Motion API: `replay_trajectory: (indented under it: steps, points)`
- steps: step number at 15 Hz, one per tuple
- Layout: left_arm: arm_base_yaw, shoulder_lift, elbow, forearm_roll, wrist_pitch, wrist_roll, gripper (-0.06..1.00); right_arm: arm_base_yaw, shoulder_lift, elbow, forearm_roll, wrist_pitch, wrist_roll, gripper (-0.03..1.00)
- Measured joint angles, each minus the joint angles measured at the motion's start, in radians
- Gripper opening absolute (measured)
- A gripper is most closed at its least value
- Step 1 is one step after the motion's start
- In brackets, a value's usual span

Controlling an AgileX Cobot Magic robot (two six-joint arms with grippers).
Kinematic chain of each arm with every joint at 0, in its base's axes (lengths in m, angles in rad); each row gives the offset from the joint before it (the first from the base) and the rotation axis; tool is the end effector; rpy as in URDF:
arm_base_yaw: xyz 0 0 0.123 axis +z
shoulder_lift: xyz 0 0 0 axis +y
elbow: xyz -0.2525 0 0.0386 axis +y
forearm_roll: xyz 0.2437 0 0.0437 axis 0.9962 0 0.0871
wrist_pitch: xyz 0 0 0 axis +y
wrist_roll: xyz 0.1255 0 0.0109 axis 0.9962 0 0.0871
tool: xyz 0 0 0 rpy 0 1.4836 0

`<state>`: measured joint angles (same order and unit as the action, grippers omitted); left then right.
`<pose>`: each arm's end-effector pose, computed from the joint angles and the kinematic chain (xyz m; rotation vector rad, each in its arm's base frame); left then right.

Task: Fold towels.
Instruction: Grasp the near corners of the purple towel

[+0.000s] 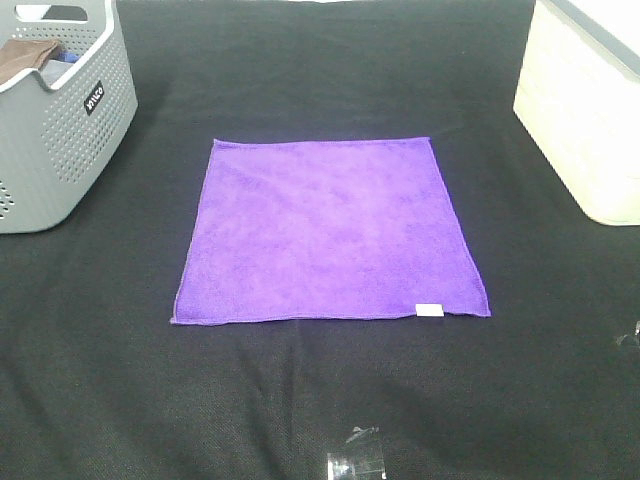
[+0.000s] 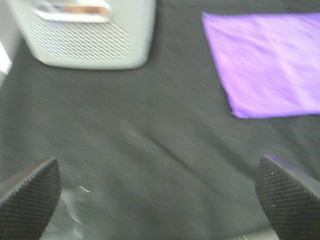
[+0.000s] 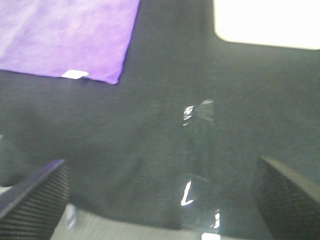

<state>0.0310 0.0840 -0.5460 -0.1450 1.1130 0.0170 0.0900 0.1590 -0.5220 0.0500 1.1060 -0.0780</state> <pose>0.0566 -0.0146 0.2640 -0.0068 2.1287 -0.1481 0.0681 0.0118 0.2517 -0.1863 2.2184 0.0686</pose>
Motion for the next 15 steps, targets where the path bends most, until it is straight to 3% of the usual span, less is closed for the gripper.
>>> replay_trajectory:
  steps: [3, 4, 6, 8, 11, 12, 15]
  points:
    - [0.0, 0.428, -0.158, -0.043, 0.058, -0.066, 0.99, 0.0, 0.473, -0.21, 0.023, 0.031, 0.078, 0.96]
    - [0.0, 0.428, -0.158, -0.043, 0.058, -0.066, 0.99, 0.0, 0.473, -0.21, 0.023, 0.031, 0.078, 0.96]
    - [0.0, 0.753, -0.268, -0.029, 0.035, -0.024, 0.99, 0.0, 0.809, -0.367, 0.031, 0.034, 0.054, 0.96]
    - [-0.013, 1.119, -0.335, -0.105, -0.105, 0.084, 0.99, -0.001, 1.167, -0.481, 0.138, -0.087, -0.04, 0.96]
    - [-0.164, 1.47, -0.436, -0.226, -0.277, 0.121, 0.99, -0.055, 1.404, -0.506, 0.423, -0.273, -0.226, 0.93]
    - [-0.223, 1.624, -0.542, -0.272, -0.296, 0.121, 0.99, -0.1, 1.496, -0.507, 0.513, -0.314, -0.316, 0.92]
    - [-0.246, 1.824, -0.709, -0.335, -0.311, 0.12, 0.99, -0.119, 1.631, -0.508, 0.558, -0.359, -0.406, 0.91]
